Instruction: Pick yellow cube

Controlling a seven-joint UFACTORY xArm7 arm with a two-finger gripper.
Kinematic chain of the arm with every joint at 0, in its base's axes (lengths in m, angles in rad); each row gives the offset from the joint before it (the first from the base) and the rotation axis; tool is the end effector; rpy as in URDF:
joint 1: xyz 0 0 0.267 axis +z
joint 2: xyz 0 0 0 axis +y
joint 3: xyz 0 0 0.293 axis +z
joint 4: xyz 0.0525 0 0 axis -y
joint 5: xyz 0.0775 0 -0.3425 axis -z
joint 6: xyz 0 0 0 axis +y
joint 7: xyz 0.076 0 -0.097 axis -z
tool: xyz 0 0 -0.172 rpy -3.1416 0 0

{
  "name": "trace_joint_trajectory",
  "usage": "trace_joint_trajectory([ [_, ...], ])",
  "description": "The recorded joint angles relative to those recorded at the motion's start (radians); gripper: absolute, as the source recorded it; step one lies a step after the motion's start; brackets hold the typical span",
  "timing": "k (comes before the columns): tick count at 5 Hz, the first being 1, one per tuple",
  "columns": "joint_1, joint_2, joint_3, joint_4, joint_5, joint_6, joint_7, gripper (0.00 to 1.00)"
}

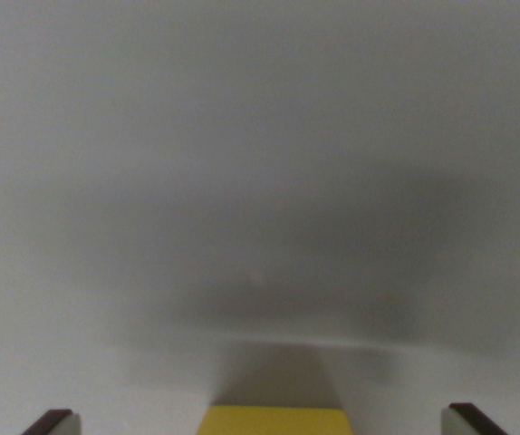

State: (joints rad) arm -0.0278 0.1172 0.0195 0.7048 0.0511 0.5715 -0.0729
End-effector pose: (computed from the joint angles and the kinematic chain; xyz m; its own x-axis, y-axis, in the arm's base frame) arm 0.4212 0.0011 0.0421 0.9996 0.0214 0.0176 0.0219 -0.9993 -0.0294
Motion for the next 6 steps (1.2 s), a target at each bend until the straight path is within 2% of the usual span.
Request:
trace_joint_trajectory([
  [1,0.0002,0.003,0.001,-0.026,0.0029,-0.028,-0.003,0.0],
  [2,0.0002,0.003,0.001,-0.026,0.0029,-0.028,-0.003,0.0],
  [3,0.0004,0.005,0.001,-0.049,0.0055,-0.052,-0.006,0.0],
  [6,0.0005,0.007,0.002,-0.067,0.0075,-0.071,-0.008,0.0],
])
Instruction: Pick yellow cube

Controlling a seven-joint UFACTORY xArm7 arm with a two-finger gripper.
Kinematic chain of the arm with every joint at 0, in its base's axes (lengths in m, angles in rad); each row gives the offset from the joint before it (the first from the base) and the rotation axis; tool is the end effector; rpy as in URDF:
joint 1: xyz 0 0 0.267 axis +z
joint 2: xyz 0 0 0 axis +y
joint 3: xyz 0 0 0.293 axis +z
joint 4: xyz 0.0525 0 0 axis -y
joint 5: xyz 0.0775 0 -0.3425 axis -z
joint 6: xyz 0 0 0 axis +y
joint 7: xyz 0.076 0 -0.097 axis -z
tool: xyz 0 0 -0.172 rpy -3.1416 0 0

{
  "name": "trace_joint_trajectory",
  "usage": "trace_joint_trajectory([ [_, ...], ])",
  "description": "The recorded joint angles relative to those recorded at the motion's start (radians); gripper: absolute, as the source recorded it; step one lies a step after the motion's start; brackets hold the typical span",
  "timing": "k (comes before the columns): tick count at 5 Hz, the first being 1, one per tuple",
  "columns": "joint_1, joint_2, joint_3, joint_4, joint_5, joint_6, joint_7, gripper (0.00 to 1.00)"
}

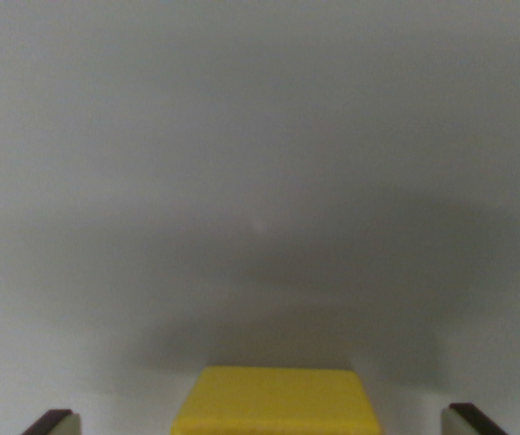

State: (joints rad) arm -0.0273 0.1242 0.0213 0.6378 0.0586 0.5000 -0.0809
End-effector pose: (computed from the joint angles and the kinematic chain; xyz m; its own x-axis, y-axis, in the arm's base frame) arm 0.4039 0.0018 0.0231 0.9996 0.0232 0.0152 0.0237 -0.9993 -0.0303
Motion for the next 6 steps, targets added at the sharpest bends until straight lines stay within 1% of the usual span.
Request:
trace_joint_trajectory([
  [1,0.0001,0.002,0.0,-0.014,0.0016,-0.015,-0.002,0.0],
  [2,0.0001,0.002,0.0,-0.014,0.0016,-0.015,-0.002,0.0],
  [3,0.0002,0.003,0.001,-0.024,0.0027,-0.026,-0.003,0.0],
  [6,0.0002,0.003,0.001,-0.03,0.0033,-0.032,-0.004,0.0],
])
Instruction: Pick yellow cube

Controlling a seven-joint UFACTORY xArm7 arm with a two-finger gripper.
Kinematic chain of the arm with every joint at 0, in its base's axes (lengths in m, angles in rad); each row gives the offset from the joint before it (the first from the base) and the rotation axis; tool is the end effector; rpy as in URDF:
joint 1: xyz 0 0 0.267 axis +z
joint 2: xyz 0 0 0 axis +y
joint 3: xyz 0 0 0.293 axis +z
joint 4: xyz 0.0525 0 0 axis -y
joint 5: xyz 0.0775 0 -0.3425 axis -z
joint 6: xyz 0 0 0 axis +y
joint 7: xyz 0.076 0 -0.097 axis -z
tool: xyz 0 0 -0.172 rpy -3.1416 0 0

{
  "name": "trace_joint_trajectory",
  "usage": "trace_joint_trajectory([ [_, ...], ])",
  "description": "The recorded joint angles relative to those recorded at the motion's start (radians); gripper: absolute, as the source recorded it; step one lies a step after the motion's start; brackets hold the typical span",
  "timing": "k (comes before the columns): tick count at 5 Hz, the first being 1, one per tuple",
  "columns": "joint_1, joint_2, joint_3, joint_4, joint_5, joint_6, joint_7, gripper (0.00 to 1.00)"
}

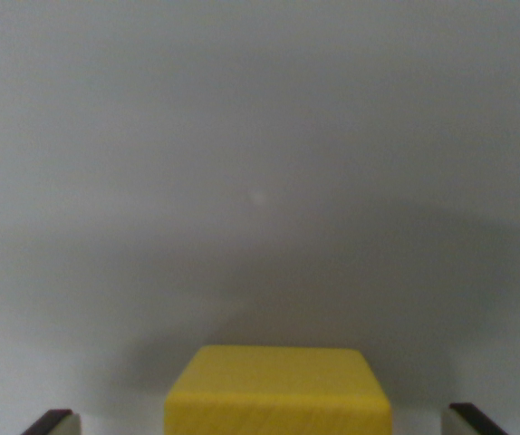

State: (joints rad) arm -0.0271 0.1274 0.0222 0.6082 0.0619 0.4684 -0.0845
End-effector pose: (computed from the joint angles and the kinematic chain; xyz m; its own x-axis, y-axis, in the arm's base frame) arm 0.3959 0.0020 0.0152 0.9996 0.0241 0.0141 0.0245 -0.9992 -0.0303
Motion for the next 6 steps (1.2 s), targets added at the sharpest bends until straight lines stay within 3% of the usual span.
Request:
trace_joint_trajectory([
  [4,0.0,0.0,0.0,-0.001,0.0001,-0.001,0.0,0.0],
  [5,0.0,0.0,0.0,-0.001,0.0001,-0.001,0.0,1.0],
  [6,0.0,0.0,0.0,-0.001,0.0001,-0.001,0.0,1.0],
])
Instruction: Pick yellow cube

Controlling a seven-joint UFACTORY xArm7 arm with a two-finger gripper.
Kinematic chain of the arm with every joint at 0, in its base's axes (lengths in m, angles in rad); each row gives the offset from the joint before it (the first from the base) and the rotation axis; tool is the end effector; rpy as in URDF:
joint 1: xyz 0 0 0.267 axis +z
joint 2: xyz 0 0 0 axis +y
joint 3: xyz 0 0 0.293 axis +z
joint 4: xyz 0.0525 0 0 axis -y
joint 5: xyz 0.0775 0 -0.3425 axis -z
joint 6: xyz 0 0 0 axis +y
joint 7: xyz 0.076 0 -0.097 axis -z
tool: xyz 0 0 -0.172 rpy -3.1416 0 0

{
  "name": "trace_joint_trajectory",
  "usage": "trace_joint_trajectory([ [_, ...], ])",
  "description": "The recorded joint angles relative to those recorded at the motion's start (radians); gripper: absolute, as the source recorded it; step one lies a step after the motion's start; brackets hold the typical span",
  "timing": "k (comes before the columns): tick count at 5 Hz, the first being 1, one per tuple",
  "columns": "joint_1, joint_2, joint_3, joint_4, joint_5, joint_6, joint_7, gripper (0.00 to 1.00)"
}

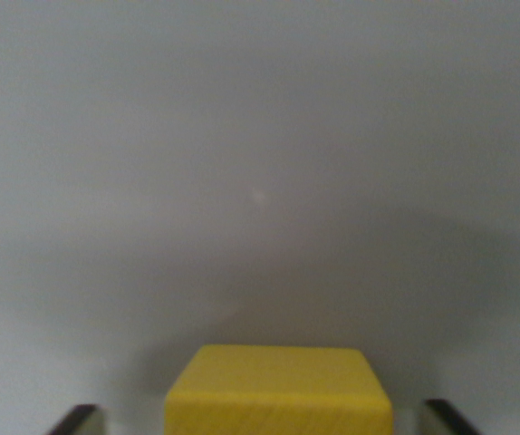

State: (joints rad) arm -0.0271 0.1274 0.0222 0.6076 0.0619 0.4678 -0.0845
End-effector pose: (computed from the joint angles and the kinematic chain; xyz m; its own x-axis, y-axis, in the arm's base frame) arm 0.3957 0.0020 0.0150 0.9996 0.0241 0.0141 0.0245 -0.9992 -0.0303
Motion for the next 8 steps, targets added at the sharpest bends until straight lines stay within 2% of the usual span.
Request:
trace_joint_trajectory([
  [5,0.0,-0.004,0.0,0.006,-0.0002,0.01,0.0,1.0],
  [8,-0.0001,-0.014,0.0,0.025,-0.001,0.039,0.001,1.0],
])
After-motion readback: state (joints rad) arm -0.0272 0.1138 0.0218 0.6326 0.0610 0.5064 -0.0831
